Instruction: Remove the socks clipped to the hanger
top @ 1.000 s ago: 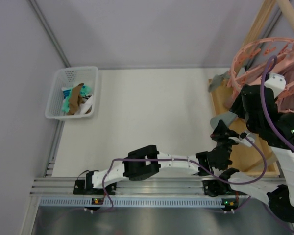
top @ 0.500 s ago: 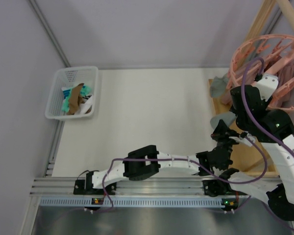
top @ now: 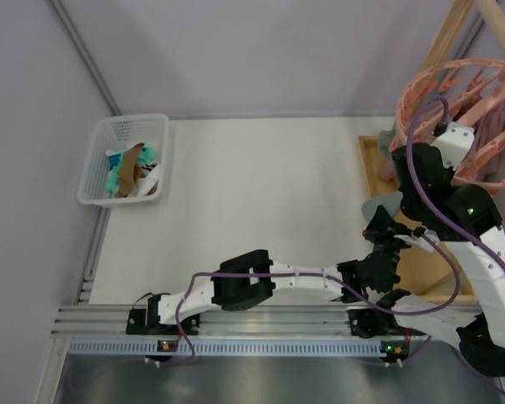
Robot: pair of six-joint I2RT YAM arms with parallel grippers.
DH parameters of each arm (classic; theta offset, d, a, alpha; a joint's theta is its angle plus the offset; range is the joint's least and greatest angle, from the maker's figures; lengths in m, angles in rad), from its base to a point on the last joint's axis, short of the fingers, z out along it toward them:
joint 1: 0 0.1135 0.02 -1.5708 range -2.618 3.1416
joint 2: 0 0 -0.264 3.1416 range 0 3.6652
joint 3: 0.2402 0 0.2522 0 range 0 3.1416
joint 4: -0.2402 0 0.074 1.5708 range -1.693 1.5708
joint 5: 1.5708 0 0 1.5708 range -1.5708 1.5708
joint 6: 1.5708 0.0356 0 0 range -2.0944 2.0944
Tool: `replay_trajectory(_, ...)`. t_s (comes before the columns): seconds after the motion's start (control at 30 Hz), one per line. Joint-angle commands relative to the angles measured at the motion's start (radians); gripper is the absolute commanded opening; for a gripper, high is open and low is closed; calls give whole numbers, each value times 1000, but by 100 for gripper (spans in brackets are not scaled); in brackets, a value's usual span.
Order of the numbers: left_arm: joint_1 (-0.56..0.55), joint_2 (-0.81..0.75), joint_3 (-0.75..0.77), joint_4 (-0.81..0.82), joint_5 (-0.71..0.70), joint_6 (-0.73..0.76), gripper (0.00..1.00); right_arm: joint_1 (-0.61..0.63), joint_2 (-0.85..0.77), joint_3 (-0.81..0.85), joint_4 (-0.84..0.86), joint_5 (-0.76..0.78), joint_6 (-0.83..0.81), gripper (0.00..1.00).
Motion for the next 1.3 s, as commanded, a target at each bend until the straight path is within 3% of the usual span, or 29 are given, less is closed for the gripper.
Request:
replay_trajectory(0.0, -20, 2, 31, 25, -13, 15, 0, 5, 15, 40, 85, 63, -29, 18)
replay_trajectory(0.07, -20, 4, 28, 25, -14, 15, 0, 7, 15, 43, 85, 60, -29, 1)
replay_trajectory(0.3, -9, -57, -104, 10, -7, -82, 0, 5, -13, 25, 75, 48, -30, 0)
replay_trajectory(0.37, 8, -137, -190, -99, 26, -209, 0, 5, -25, 20, 81, 37, -36, 0)
replay_trajectory(0.43, 55, -258, -326, -273, 99, -499, 0, 5, -39, 17, 80, 29, -41, 0)
replay_trajectory(0.47, 84, -301, -361, -468, 209, -614, 0, 5, -46, 16, 77, 28, -39, 0)
replay_trajectory(0.5, 119, -376, -436, -554, 280, -796, 0, 5, -50, 11, 77, 17, -44, 0)
replay_trajectory(0.57, 245, -441, -515, -651, 389, -890, 0, 7, -63, 0, 80, 6, -44, 0)
replay_trajectory(0.73, 503, -613, -655, -791, 425, -990, 0, 5, -88, -40, 101, -30, -52, 0)
replay_trajectory(0.77, 546, -634, -664, -814, 414, -997, 0, 4, -94, -50, 112, -32, -55, 0)
replay_trajectory(0.9, 763, -749, -716, -828, 142, -909, 0, 5, -97, -57, 120, -38, -70, 0)
replay_trajectory(1.07, 987, -814, -748, -829, 101, -884, 0, 5, -100, -38, 123, -58, -79, 0)
replay_trajectory(1.13, 1163, -844, -796, -831, 148, -991, 0, 5, -103, -35, 123, -63, -87, 0)
replay_trajectory(1.17, 1164, -844, -816, -829, 147, -1028, 0, 5, -103, -35, 120, -63, -87, 0)
replay_trajectory(1.27, 1327, -864, -871, -829, 161, -1196, 0, 5, -106, -35, 117, -69, -90, 0)
